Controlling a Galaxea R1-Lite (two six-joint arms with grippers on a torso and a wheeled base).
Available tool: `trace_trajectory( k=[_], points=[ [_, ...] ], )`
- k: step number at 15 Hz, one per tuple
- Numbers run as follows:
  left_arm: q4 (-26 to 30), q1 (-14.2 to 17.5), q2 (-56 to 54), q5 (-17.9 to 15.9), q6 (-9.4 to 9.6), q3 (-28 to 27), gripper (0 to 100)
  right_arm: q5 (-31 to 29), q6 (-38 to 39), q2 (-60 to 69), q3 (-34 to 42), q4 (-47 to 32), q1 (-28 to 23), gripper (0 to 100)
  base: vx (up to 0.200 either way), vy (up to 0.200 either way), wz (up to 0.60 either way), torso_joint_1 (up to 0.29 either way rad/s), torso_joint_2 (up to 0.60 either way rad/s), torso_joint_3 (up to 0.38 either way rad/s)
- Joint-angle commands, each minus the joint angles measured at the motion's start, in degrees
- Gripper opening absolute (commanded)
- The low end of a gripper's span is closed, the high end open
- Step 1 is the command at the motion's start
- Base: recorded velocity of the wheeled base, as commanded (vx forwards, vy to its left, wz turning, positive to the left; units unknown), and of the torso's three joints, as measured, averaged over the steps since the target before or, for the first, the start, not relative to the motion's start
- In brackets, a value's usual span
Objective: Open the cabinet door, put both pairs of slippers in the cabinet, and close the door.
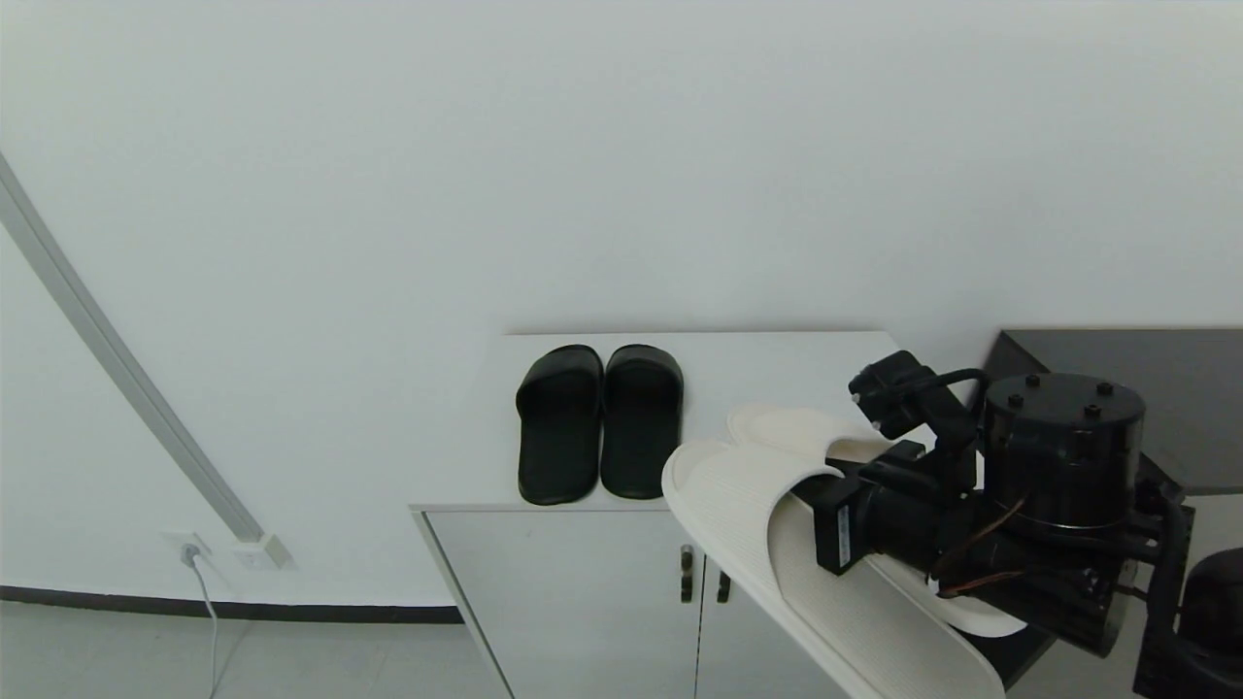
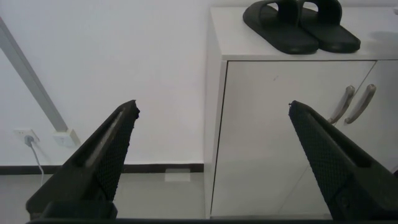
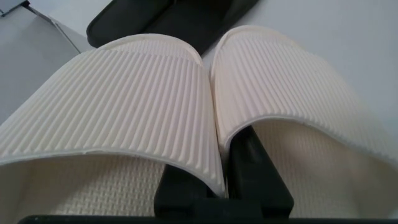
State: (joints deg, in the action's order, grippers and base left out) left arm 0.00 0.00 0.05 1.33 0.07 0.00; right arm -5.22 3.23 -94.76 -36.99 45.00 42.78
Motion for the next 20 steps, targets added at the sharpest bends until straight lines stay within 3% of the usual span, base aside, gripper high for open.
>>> trace_trajectory(
  k=[1, 5, 11, 20],
  points=[
    [0.00, 0.00, 0.04, -0.01, 0.01, 0.00, 100, 0.03, 0.02, 0.98, 0.25, 0.00, 0.11, 0, 0.000, 0.000, 0.00, 0.000, 0.00, 0.000],
    [0.00, 0.00, 0.04, -0.01, 0.01, 0.00, 100, 0.03, 0.02, 1.15, 0.34, 0.09, 0.20, 0, 0.000, 0.000, 0.00, 0.000, 0.00, 0.000],
    [0.00, 0.00, 0.04, -0.01, 0.01, 0.00, 100, 0.03, -0.07, 1.33, 1.13, 0.27, 0.47, 0, -0.200, 0.000, 0.00, -0.001, 0.00, 0.002],
    [0.00, 0.00, 0.04, -0.01, 0.01, 0.00, 100, 0.12, -0.42, 1.33, 2.71, 0.36, 0.29, 0, 0.000, 0.000, 0.00, 0.000, 0.00, 0.000]
  ],
)
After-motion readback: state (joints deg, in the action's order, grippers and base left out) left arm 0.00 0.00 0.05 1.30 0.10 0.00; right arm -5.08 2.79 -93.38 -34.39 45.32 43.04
